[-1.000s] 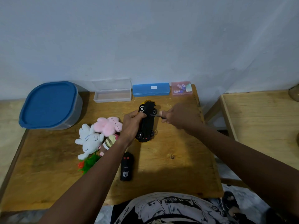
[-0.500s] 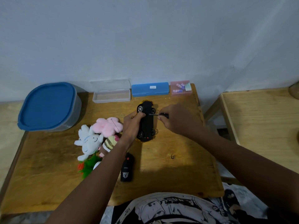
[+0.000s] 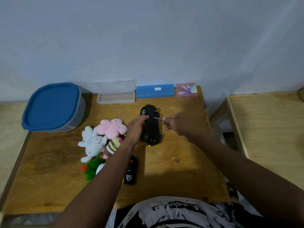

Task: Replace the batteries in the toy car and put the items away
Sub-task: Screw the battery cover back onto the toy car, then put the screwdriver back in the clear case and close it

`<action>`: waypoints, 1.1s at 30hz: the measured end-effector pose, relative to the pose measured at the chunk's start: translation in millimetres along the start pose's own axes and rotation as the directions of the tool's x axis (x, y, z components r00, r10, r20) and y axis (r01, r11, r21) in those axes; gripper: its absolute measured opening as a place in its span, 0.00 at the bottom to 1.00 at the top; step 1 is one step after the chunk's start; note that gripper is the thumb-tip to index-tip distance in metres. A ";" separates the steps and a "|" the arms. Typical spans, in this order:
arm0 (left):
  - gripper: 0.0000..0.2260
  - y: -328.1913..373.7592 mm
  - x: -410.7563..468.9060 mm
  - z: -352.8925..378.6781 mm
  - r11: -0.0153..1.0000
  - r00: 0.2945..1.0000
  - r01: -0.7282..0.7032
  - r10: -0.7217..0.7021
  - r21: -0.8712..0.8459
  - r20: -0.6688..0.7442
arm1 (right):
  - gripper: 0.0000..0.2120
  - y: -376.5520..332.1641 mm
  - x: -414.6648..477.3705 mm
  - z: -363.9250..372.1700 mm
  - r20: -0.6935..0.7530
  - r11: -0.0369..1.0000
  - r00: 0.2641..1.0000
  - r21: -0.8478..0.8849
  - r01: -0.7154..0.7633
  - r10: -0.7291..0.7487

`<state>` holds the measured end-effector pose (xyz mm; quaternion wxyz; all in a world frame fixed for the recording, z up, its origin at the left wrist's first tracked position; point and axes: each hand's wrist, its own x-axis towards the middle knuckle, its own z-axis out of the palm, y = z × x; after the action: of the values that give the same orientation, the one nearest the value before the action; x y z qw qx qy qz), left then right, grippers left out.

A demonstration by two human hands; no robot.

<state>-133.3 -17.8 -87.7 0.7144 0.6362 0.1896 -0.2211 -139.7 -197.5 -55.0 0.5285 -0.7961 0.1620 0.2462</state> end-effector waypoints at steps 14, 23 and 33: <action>0.19 -4.1 12.2 -3.5 0.966 0.942 0.256 -0.240 -0.039 0.235 | 0.09 31.5 5.8 37.6 -0.186 0.946 0.983 0.321 0.047 0.015; 0.16 -0.8 18.8 4.9 0.960 0.999 0.052 -0.055 0.277 0.001 | 0.09 40.3 19.7 29.2 -0.116 0.927 0.991 0.375 -0.020 0.068; 0.44 -24.3 16.0 29.5 0.410 0.950 -0.007 0.289 0.912 -0.122 | 0.11 51.0 32.4 30.2 -0.228 0.928 0.970 0.372 0.010 0.081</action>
<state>-133.8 -50.5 -113.0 0.2465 0.9563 0.0758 -0.1375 -146.1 -189.4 -121.8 0.6412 -0.7028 0.2824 0.1233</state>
